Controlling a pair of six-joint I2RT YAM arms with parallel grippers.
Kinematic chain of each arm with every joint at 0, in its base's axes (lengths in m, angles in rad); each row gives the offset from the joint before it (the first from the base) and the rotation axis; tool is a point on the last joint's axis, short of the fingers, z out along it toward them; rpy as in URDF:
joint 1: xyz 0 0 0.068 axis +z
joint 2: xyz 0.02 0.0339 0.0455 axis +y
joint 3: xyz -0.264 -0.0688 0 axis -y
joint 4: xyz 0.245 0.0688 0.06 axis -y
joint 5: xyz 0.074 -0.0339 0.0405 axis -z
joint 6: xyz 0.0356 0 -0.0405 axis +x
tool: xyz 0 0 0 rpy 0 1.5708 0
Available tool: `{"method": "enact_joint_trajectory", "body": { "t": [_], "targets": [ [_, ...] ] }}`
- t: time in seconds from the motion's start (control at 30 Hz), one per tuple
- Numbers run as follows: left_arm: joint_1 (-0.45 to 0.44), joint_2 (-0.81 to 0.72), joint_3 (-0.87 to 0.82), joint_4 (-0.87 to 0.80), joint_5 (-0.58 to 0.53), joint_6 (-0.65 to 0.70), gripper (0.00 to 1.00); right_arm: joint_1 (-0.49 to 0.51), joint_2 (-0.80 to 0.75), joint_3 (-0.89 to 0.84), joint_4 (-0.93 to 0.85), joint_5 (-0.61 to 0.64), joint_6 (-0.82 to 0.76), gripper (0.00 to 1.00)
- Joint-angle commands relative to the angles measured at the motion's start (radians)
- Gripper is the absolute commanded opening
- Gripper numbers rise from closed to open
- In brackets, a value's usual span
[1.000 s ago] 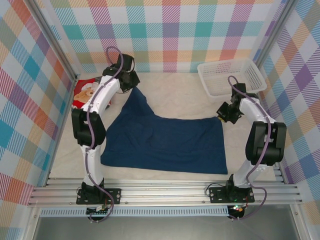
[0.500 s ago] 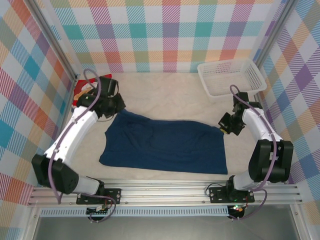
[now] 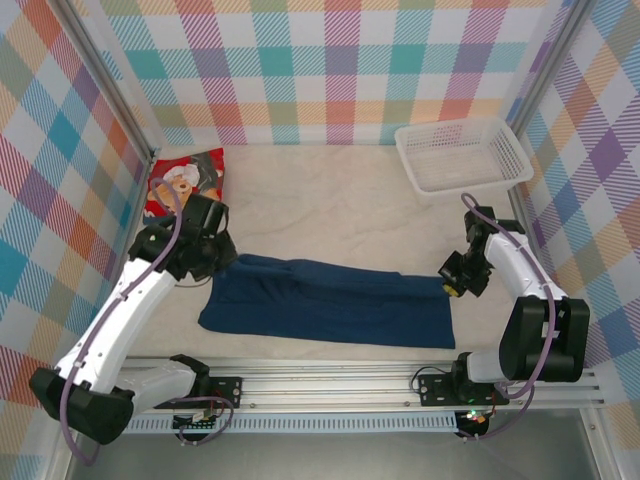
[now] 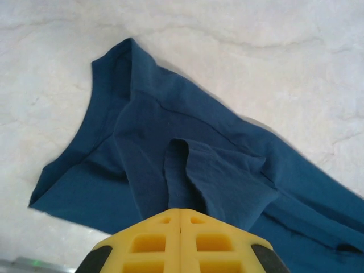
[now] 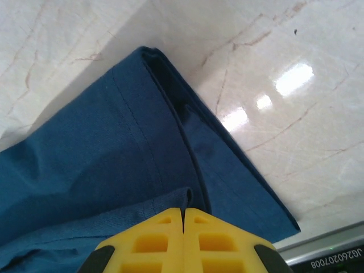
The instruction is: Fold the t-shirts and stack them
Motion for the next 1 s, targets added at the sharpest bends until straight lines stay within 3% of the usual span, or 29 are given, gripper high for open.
{"method": "enact_joint_trajectory", "body": {
  "t": [0.0,0.37,0.77,0.97],
  "targets": [
    [-0.017,-0.073,-0.047,-0.112,-0.013,-0.015,0.00,0.007,-0.011,-0.003,-0.052,0.028,0.019,0.00],
    [-0.033,-0.148,-0.260,-0.073,0.043,-0.048,0.00,0.007,0.051,-0.062,-0.046,-0.021,0.011,0.00],
    [-0.064,-0.229,-0.269,-0.168,0.048,-0.028,0.00,0.007,0.066,-0.035,-0.062,0.061,0.024,0.00],
    [-0.092,-0.239,-0.294,-0.170,0.059,-0.018,0.00,-0.001,0.096,0.070,-0.046,0.105,0.020,0.00]
  ]
}}
